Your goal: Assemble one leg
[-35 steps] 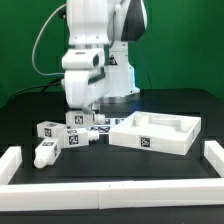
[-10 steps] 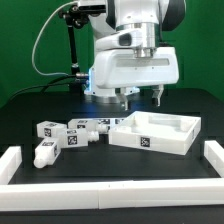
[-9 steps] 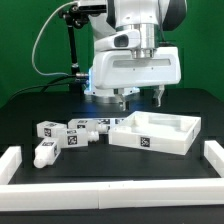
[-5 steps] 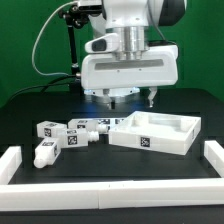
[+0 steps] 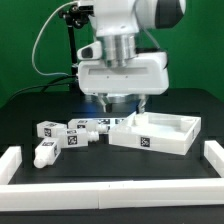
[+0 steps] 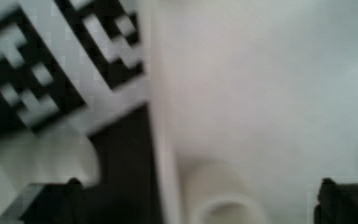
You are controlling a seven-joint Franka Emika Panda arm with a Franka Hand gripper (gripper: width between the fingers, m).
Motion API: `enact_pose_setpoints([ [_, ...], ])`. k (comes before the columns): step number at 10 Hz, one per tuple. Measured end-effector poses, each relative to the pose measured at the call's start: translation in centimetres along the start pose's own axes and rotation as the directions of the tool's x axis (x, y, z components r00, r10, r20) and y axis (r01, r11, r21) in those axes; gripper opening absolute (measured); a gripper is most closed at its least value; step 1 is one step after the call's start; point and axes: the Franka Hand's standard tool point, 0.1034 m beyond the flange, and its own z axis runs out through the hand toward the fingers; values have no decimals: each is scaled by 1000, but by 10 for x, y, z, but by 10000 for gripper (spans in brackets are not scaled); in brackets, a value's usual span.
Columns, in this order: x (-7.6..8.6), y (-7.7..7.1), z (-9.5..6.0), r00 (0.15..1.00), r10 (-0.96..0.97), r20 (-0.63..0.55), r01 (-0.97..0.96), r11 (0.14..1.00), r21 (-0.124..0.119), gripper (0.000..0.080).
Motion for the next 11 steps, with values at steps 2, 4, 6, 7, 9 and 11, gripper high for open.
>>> enact_pose_setpoints([
  [2, -2, 9, 8, 996, 92, 20, -92, 996, 3, 649],
  [4, -3, 11, 10, 996, 92, 13, -92, 996, 1, 649],
  [6, -13, 13, 24, 996, 85, 3, -85, 996, -16, 649],
  [7, -17, 5, 25, 997, 72, -8, -72, 997, -15, 649],
  [9, -19, 3, 26, 998, 53, -18, -53, 998, -19, 645],
  [11, -19, 3, 26, 998, 53, -18, -53, 998, -19, 488],
])
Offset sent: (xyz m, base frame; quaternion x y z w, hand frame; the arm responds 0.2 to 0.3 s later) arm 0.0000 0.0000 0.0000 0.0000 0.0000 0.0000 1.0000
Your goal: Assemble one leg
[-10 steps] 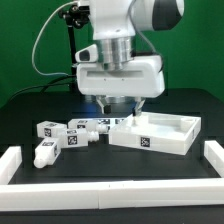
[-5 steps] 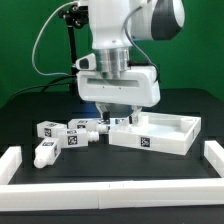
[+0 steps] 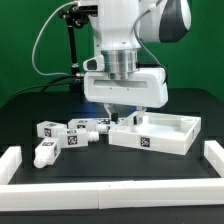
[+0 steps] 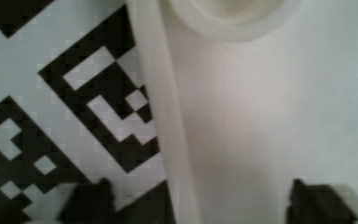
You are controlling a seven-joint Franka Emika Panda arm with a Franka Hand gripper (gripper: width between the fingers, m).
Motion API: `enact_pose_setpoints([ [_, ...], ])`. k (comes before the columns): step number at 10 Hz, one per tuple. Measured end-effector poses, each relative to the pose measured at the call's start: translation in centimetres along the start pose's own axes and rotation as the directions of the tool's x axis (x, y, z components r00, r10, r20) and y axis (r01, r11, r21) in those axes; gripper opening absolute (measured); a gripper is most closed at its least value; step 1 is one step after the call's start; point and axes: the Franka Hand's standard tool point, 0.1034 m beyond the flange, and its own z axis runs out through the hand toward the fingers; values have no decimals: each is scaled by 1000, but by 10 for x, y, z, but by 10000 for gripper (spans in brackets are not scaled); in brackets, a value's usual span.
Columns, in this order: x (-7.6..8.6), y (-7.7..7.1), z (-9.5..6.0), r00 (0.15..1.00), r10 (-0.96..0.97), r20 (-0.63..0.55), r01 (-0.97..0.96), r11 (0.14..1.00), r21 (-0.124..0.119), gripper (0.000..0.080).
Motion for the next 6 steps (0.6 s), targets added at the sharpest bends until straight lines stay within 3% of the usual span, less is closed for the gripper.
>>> enact_pose_setpoints([
  [2, 0, 0, 0, 1000, 0, 0, 0, 1000, 0, 170],
  [3, 0, 0, 0, 1000, 0, 0, 0, 1000, 0, 170],
  [4, 0, 0, 0, 1000, 0, -1, 0, 1000, 0, 49],
  [6, 3, -1, -1, 999, -45, 1, 45, 999, 1, 49],
])
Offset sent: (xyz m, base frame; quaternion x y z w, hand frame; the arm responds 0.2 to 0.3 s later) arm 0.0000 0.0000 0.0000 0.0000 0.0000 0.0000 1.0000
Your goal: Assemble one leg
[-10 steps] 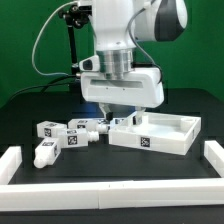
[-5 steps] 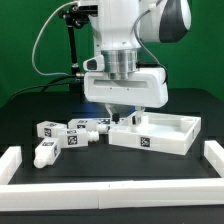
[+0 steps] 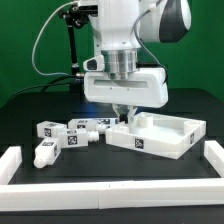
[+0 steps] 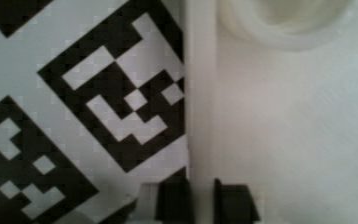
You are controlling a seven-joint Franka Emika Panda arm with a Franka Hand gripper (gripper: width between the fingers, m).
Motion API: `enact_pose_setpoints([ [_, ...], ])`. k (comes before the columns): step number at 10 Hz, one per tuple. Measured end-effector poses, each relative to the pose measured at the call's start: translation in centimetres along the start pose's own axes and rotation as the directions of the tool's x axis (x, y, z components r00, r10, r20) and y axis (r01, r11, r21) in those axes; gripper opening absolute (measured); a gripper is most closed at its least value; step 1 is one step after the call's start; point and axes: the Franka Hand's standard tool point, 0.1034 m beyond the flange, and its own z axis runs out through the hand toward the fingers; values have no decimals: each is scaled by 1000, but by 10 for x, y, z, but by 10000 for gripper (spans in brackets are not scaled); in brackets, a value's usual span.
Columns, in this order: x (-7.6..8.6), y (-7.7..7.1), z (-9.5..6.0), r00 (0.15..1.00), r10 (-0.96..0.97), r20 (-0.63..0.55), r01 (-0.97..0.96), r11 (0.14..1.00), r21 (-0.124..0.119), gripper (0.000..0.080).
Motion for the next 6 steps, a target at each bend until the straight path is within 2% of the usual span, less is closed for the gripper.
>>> enact_pose_setpoints([
  [1, 7, -2, -3, 998, -61, 13, 61, 998, 8, 49],
  [2, 17, -7, -15, 993, -109, 39, 108, 994, 31, 49],
  [3, 35, -12, -31, 983, -177, 48, 175, 983, 50, 49],
  [4, 58, -16, -43, 966, -256, 16, 255, 965, 55, 49],
  [5, 68, -19, -46, 957, -289, -3, 288, 956, 60, 51],
  [6, 61, -17, -42, 962, -274, 9, 273, 960, 56, 51],
])
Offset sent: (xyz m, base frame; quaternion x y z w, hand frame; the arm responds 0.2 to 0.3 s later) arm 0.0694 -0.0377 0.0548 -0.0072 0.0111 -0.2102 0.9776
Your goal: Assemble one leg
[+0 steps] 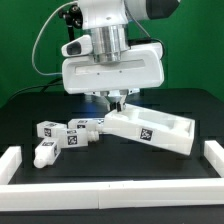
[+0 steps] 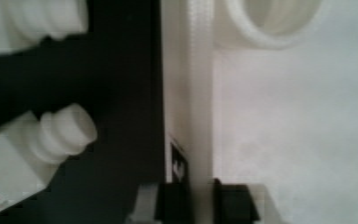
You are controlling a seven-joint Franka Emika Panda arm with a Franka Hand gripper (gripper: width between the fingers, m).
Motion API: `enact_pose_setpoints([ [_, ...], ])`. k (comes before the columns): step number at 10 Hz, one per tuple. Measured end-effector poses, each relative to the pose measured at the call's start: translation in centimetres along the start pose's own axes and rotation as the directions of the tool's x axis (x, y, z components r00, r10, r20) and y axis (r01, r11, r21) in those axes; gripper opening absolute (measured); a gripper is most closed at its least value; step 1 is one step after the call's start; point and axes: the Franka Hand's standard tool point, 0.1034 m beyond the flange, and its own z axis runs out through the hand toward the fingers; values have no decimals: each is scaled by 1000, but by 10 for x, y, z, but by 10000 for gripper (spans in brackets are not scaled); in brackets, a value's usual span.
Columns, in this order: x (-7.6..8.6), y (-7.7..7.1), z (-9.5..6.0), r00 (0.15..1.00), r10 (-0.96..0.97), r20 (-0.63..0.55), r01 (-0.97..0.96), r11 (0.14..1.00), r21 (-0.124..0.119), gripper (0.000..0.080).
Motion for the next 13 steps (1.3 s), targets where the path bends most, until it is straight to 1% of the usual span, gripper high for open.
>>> enact_pose_setpoints([
  [1, -2, 0, 1, 1000, -1, 6, 1, 1000, -1, 51],
  [3, -2, 1, 2, 1000, -3, 8, 3, 1000, -2, 51],
  [4, 10, 0, 3, 998, -64, 1, 64, 998, -11, 51],
  [5, 29, -7, 2, 997, -79, -6, 79, 997, -8, 51],
  [6, 47, -13, 5, 996, -86, -17, 86, 996, -8, 51],
  [7, 60, -16, 13, 995, -98, -24, 98, 995, -12, 51],
  [8, 75, -15, 22, 985, -168, -35, 167, 986, -20, 51],
  [9, 82, -14, 26, 977, -212, -36, 212, 977, -22, 51],
  [13, 80, -14, 28, 978, -204, -33, 203, 979, -22, 51],
])
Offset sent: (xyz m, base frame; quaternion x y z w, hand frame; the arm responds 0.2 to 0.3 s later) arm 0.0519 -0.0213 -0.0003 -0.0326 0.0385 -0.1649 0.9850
